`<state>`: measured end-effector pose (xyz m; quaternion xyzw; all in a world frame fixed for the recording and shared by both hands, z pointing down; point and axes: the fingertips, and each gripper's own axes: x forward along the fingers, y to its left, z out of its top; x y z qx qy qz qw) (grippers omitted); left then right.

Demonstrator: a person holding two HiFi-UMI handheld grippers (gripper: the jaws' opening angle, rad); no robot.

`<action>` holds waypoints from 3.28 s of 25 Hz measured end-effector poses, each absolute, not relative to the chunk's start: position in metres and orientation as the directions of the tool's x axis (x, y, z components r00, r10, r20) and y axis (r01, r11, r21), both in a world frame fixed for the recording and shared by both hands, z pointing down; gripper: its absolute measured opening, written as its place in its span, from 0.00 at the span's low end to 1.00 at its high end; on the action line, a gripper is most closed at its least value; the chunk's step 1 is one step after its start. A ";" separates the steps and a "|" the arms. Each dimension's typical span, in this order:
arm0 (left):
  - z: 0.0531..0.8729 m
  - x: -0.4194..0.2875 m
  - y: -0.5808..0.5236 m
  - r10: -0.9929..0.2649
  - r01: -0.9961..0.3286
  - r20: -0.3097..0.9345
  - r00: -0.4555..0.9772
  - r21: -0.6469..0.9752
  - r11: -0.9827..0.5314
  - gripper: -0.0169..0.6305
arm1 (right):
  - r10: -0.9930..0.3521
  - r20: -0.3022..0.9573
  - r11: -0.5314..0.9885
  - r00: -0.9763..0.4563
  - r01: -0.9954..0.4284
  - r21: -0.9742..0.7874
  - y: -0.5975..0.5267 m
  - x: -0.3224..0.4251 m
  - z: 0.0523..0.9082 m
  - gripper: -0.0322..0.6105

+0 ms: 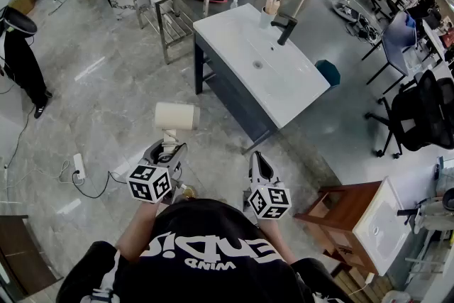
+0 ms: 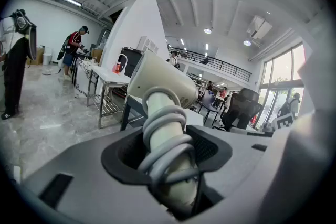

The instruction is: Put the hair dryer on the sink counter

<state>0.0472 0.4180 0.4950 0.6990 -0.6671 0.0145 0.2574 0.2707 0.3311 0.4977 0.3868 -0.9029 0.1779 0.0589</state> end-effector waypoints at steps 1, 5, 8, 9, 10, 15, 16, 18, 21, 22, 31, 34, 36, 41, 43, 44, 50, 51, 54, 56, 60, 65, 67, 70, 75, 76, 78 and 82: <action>0.494 0.046 0.418 -0.926 -0.940 0.361 0.111 0.341 0.021 0.38 | -0.675 0.244 0.640 -0.696 -0.717 -0.275 0.333 0.269 0.498 0.09; 0.492 0.040 0.419 -0.927 -0.939 0.359 0.113 0.343 0.018 0.38 | -0.670 0.241 0.648 -0.702 -0.711 -0.272 0.335 0.260 0.497 0.09; 0.491 0.033 0.418 -0.925 -0.941 0.362 0.115 0.337 0.015 0.38 | -0.678 0.234 0.641 -0.697 -0.716 -0.278 0.332 0.254 0.494 0.09; 0.490 0.030 0.418 -0.924 -0.942 0.363 0.116 0.335 0.014 0.38 | -0.681 0.232 0.637 -0.695 -0.718 -0.281 0.332 0.251 0.494 0.09; 0.490 0.027 0.419 -0.924 -0.943 0.363 0.117 0.334 0.012 0.38 | -0.683 0.231 0.634 -0.693 -0.720 -0.282 0.332 0.248 0.493 0.09; 0.488 0.008 0.418 -0.925 -0.938 0.353 0.142 0.345 -0.012 0.38 | -0.689 0.237 0.629 -0.685 -0.728 -0.273 0.333 0.228 0.492 0.09; 0.488 0.004 0.417 -0.924 -0.938 0.353 0.147 0.346 -0.017 0.38 | -0.693 0.236 0.627 -0.682 -0.731 -0.271 0.333 0.223 0.492 0.09; 0.490 -0.005 0.416 -0.922 -0.943 0.355 0.153 0.333 -0.028 0.38 | -0.701 0.229 0.622 -0.675 -0.736 -0.267 0.334 0.215 0.493 0.09; 0.492 -0.016 0.412 -0.920 -0.950 0.355 0.165 0.307 -0.052 0.38 | -0.721 0.228 0.601 -0.655 -0.754 -0.265 0.335 0.207 0.498 0.09; 0.494 -0.020 0.410 -0.919 -0.951 0.356 0.169 0.304 -0.057 0.38 | -0.727 0.230 0.592 -0.647 -0.760 -0.268 0.334 0.205 0.500 0.09; 0.498 -0.039 0.370 -0.911 -0.939 0.350 0.219 0.328 -0.100 0.38 | -0.744 0.235 0.573 -0.626 -0.778 -0.259 0.304 0.184 0.502 0.09; 0.500 -0.047 0.351 -0.911 -0.938 0.346 0.224 0.330 -0.105 0.38 | -0.743 0.230 0.577 -0.628 -0.776 -0.255 0.285 0.172 0.505 0.09; 0.503 -0.054 0.339 -0.910 -0.939 0.350 0.224 0.327 -0.106 0.38 | -0.738 0.225 0.583 -0.636 -0.769 -0.261 0.272 0.163 0.507 0.09; 0.503 -0.070 0.302 -0.907 -0.934 0.345 0.240 0.338 -0.119 0.38 | -0.737 0.205 0.592 -0.644 -0.762 -0.263 0.236 0.142 0.505 0.09; 0.503 -0.074 0.284 -0.906 -0.934 0.344 0.245 0.335 -0.126 0.38 | -0.743 0.206 0.587 -0.637 -0.767 -0.260 0.217 0.140 0.506 0.09; 0.503 -0.076 0.274 -0.906 -0.933 0.343 0.249 0.336 -0.129 0.38 | -0.746 0.206 0.583 -0.633 -0.770 -0.258 0.207 0.139 0.506 0.09; 0.501 -0.092 0.215 -0.899 -0.929 0.351 0.263 0.343 -0.137 0.38 | -0.759 0.212 0.563 -0.616 -0.784 -0.263 0.143 0.129 0.503 0.09; 0.499 -0.094 0.204 -0.897 -0.928 0.353 0.266 0.345 -0.140 0.38 | -0.757 0.215 0.563 -0.617 -0.783 -0.264 0.133 0.126 0.501 0.09; 0.493 -0.100 0.168 -0.893 -0.925 0.353 0.279 0.348 -0.152 0.38 | -0.747 0.221 0.572 -0.627 -0.776 -0.266 0.101 0.114 0.496 0.09; 0.490 -0.102 0.143 -0.890 -0.922 0.354 0.288 0.354 -0.157 0.38 | -0.744 0.226 0.574 -0.629 -0.774 -0.267 0.079 0.108 0.494 0.09; 0.487 -0.105 0.097 -0.883 -0.917 0.359 0.303 0.363 -0.167 0.38 | -0.744 0.228 0.571 -0.629 -0.774 -0.273 0.034 0.103 0.490 0.09; 0.487 -0.110 0.045 -0.883 -0.915 0.350 0.314 0.359 -0.183 0.38 | -0.751 0.222 0.564 -0.622 -0.778 -0.277 -0.018 0.099 0.494 0.09; 0.485 -0.113 0.029 -0.884 -0.916 0.344 0.318 0.354 -0.191 0.38 | -0.752 0.221 0.562 -0.621 -0.779 -0.277 -0.034 0.096 0.495 0.09; 0.483 -0.118 0.007 -0.885 -0.913 0.336 0.323 0.356 -0.198 0.38 | -0.751 0.222 0.563 -0.622 -0.778 -0.278 -0.053 0.090 0.496 0.09; 0.486 -0.122 -0.022 -0.874 -0.908 0.346 0.342 0.362 -0.212 0.38 | -0.744 0.240 0.560 -0.624 -0.778 -0.285 -0.073 0.080 0.500 0.09; 0.485 -0.124 -0.029 -0.872 -0.906 0.346 0.347 0.363 -0.217 0.38 | -0.744 0.241 0.559 -0.623 -0.778 -0.285 -0.077 0.077 0.499 0.09; 0.484 -0.128 -0.041 -0.866 -0.901 0.346 0.361 0.368 -0.228 0.38 | -0.747 0.244 0.554 -0.618 -0.782 -0.286 -0.084 0.071 0.497 0.09; 0.484 -0.133 -0.068 -0.850 -0.892 0.347 0.397 0.365 -0.268 0.38 | -0.768 0.241 0.528 -0.594 -0.799 -0.286 -0.102 0.065 0.496 0.09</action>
